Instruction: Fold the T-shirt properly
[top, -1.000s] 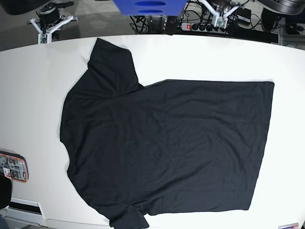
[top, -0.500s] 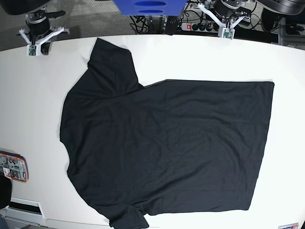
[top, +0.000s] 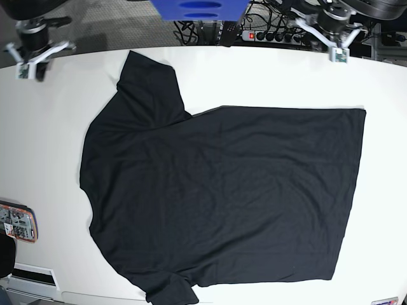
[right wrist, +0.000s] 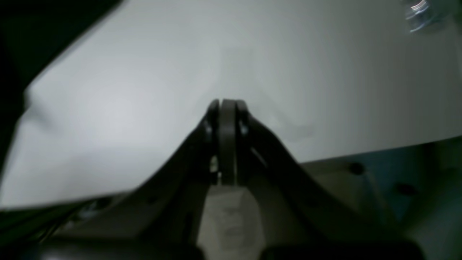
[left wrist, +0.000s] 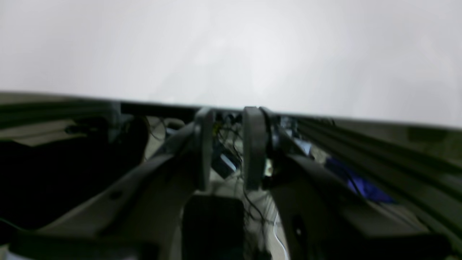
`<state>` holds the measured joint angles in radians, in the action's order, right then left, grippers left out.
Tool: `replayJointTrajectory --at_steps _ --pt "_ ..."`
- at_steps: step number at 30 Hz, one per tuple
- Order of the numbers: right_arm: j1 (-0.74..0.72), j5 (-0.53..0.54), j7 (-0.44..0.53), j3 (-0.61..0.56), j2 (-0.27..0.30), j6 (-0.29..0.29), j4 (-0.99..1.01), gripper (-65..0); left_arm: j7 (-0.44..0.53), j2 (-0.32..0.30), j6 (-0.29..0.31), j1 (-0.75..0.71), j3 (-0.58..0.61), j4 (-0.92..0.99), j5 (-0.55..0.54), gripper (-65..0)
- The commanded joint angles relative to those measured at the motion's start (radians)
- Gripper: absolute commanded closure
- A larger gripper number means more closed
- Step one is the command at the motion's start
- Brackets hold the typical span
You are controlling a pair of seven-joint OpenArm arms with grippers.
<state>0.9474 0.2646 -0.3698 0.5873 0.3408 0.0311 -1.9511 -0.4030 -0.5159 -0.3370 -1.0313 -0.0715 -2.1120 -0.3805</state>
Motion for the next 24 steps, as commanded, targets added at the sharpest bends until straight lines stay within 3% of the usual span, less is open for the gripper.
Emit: replayJointTrajectory --at_steps 1,6,21,24 --pt "-0.009 0.002 0.021 0.009 0.017 -0.023 -0.015 0.0 0.014 -0.005 0.003 -0.002 -0.004 -0.015 0.004 -14.5" --pt "-0.08 0.002 0.001 0.006 0.014 -0.116 -0.015 0.0 0.013 -0.005 0.006 0.069 -0.001 -0.017 0.005 -14.5" --pt "-0.189 0.002 0.015 0.018 0.016 -0.122 -0.029 0.0 0.016 -0.042 0.006 0.196 0.0 -0.023 0.018 -14.5" --pt "-0.196 0.002 0.058 0.015 0.016 -0.122 -0.029 0.0 0.016 -0.042 0.006 0.23 0.0 -0.023 0.016 -14.5"
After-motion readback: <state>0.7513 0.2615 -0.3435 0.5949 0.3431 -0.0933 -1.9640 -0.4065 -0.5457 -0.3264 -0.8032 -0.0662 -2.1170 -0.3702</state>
